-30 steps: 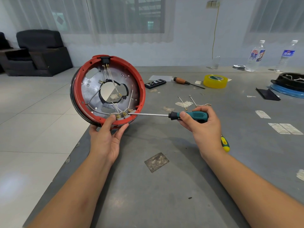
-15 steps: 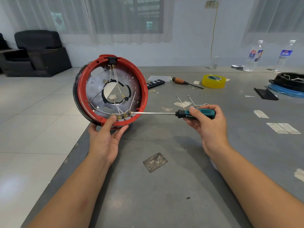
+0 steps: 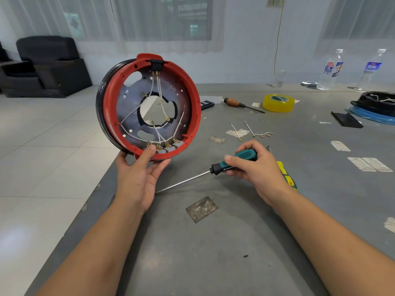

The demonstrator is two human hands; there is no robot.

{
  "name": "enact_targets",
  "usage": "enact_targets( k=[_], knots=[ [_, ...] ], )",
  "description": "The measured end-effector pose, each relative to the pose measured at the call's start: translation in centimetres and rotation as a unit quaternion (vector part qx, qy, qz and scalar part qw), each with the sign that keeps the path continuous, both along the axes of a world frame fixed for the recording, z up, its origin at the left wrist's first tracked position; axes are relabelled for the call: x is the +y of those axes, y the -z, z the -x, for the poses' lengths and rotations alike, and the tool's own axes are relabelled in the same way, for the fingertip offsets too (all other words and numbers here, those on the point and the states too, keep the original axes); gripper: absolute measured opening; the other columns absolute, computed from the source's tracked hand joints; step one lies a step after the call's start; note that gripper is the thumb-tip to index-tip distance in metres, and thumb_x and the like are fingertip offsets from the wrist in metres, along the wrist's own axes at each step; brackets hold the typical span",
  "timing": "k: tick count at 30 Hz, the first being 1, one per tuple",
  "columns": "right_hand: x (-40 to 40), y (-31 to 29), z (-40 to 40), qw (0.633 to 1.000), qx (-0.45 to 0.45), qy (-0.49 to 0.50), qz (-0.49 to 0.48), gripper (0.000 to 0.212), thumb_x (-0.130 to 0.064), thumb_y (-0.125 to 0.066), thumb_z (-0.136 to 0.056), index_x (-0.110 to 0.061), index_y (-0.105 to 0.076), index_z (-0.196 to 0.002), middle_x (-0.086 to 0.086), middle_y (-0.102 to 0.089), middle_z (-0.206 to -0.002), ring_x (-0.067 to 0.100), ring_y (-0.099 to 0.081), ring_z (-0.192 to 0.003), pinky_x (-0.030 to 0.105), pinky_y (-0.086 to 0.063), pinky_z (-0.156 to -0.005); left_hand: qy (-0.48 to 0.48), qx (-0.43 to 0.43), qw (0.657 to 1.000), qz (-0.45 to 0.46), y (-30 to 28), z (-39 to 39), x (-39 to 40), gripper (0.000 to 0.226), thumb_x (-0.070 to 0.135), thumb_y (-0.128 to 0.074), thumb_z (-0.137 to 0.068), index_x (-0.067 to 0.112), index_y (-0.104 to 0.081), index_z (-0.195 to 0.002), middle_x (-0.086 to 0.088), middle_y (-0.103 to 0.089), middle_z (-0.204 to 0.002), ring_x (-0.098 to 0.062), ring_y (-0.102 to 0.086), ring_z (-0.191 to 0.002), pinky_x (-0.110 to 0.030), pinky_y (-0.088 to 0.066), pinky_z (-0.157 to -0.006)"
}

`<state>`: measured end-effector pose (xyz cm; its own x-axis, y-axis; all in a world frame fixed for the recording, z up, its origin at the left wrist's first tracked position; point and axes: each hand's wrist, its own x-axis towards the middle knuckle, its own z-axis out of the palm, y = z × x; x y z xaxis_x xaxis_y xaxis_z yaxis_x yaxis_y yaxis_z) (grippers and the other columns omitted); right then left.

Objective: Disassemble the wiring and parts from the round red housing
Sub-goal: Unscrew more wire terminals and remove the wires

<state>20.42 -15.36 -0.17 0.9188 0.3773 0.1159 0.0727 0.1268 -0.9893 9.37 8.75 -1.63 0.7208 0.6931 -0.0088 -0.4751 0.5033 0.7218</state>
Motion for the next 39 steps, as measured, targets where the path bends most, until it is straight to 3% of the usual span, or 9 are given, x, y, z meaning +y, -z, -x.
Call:
enact_targets(
  k=[5,9,13,15,18,27,33,39],
  knots=[
    [-0.7,-0.1,-0.3,0.992,-0.036,-0.059,0.103,0.056,-0.046,-0.098,-0.051,-0.023,-0.063,-0.088,0.016,-0.066,-0.105,0.026,-0.078,-0.084,0.033,-0.064,-0.069,0.02,0.006,1.0,-0.009,0.1,0.0,-0.1,0.066,-0.001,-0.076,-0.092,0.019,-0.045,-0.146,-0.008,-0.077,-0.12,-0.039,-0.076,-0.106,-0.054,-0.064,-0.086],
    [-1.6,-0.3,-1.0,0.952,-0.149,-0.046,0.262,0.053,-0.067,-0.091,-0.051,-0.035,-0.063,-0.083,-0.006,-0.073,-0.089,0.007,-0.071,-0.076,0.023,-0.057,-0.061,0.035,0.012,0.999,-0.008,0.2,0.0,0.0,0.068,-0.002,-0.076,-0.091,0.019,-0.044,-0.148,-0.012,-0.075,-0.123,-0.042,-0.076,-0.106,-0.055,-0.064,-0.085],
    [-1.8,0.0,-1.3,0.912,-0.213,-0.109,0.333,0.033,-0.052,-0.092,-0.064,-0.039,-0.07,-0.085,-0.016,-0.071,-0.087,0.003,-0.066,-0.08,0.024,-0.053,-0.073,0.047,0.035,0.998,-0.015,0.4,-0.1,-0.1,0.069,-0.002,-0.077,-0.091,0.021,-0.045,-0.148,-0.017,-0.072,-0.128,-0.04,-0.077,-0.103,-0.052,-0.065,-0.083],
    [-1.8,0.0,-1.1,0.904,-0.216,-0.128,0.347,0.029,-0.047,-0.092,-0.067,-0.04,-0.072,-0.087,-0.019,-0.071,-0.086,0.002,-0.065,-0.079,0.019,-0.052,-0.07,0.05,0.043,0.998,-0.023,0.4,-0.2,-0.1,0.071,-0.002,-0.077,-0.091,0.021,-0.044,-0.149,-0.019,-0.071,-0.128,-0.037,-0.078,-0.102,-0.051,-0.065,-0.082],
    [-1.8,-0.2,-1.1,0.901,-0.22,-0.13,0.351,0.025,-0.045,-0.092,-0.069,-0.039,-0.075,-0.086,-0.021,-0.07,-0.085,0.0,-0.064,-0.078,0.011,-0.048,-0.065,0.057,0.051,0.997,-0.026,0.5,-0.2,-0.1,0.07,-0.002,-0.077,-0.091,0.022,-0.044,-0.147,-0.02,-0.072,-0.127,-0.036,-0.078,-0.101,-0.051,-0.065,-0.081],
    [-1.6,-0.2,-0.7,0.882,-0.238,-0.131,0.384,0.023,-0.051,-0.085,-0.075,-0.037,-0.073,-0.088,-0.017,-0.071,-0.092,-0.002,-0.063,-0.091,0.013,-0.048,-0.075,0.072,0.061,0.995,-0.034,0.4,-0.1,-0.1,0.063,-0.002,-0.076,-0.091,0.022,-0.046,-0.141,-0.016,-0.077,-0.118,-0.035,-0.079,-0.099,-0.051,-0.065,-0.081],
    [0.8,-1.2,0.1,0.921,-0.279,-0.055,0.268,0.008,-0.036,-0.078,-0.088,-0.029,-0.075,-0.09,-0.015,-0.072,-0.084,-0.002,-0.064,-0.085,0.006,-0.043,-0.069,0.077,0.062,0.994,-0.037,0.3,-0.1,-0.2,0.063,-0.002,-0.075,-0.092,0.023,-0.045,-0.142,-0.019,-0.075,-0.122,-0.035,-0.079,-0.1,-0.054,-0.065,-0.085],
    [7.0,-2.7,0.3,0.893,-0.348,-0.057,0.278,0.011,-0.024,-0.074,-0.092,-0.019,-0.076,-0.101,-0.012,-0.069,-0.091,0.001,-0.063,-0.083,0.006,-0.043,-0.074,0.08,0.059,0.994,-0.046,0.4,-0.1,-0.2,0.063,-0.001,-0.074,-0.093,0.023,-0.043,-0.142,-0.02,-0.076,-0.119,-0.04,-0.077,-0.102,-0.053,-0.064,-0.086]
  ],
)
